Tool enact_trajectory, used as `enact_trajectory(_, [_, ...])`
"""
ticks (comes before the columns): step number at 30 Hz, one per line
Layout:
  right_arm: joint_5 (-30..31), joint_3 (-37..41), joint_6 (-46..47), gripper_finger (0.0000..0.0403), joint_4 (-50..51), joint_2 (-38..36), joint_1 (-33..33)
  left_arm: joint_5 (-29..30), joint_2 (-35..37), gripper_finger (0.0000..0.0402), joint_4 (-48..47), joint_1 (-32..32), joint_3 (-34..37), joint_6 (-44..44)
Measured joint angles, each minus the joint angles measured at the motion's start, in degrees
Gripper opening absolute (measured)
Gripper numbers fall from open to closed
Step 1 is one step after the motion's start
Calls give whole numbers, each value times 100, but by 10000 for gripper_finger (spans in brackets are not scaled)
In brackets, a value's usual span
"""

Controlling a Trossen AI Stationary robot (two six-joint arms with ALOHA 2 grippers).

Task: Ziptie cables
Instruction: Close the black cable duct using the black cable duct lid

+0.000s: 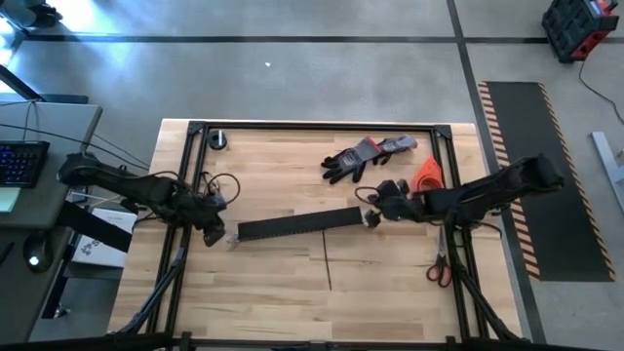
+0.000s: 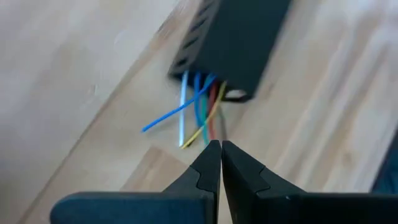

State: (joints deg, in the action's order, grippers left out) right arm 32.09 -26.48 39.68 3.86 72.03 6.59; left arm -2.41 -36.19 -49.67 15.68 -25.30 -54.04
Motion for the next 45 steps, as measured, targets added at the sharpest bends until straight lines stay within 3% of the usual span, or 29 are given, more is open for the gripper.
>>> enact_trajectory(10, [373, 0, 1451, 6, -222, 794, 518, 567, -149, 0, 1210, 92, 1340, -440])
enact_trajectory(16, [239, -63, 1554, 6, -1056, 1320, 546, 848, -177, 0, 1652, 94, 1527, -545])
enact_trajectory(21, [246, -397, 1580, 6, -1085, 1641, 523, 1600, -248, 0, 2042, 83, 1541, -645])
enact_trajectory(26, [245, -740, 1577, 6, -984, 1970, 504, 1804, -372, 0, 2127, -19, 1544, -647])
enact_trajectory(31, [287, -984, 1421, 6, -505, 2017, 505, 1874, -468, 0, 2410, -201, 1544, -486])
enact_trajectory(38, [303, -1287, 1737, 6, 1359, 1626, 503, 1921, -578, 0, 3035, -436, 1541, -123])
enact_trajectory(41, [62, -1311, 1835, 6, 1500, 1567, 530, 1847, -606, 0, 2616, -533, 1341, 126])
enact_trajectory(45, [-91, -1309, 1836, 6, 1438, 1567, 546, 1581, -561, 0, 440, -569, 304, 365])
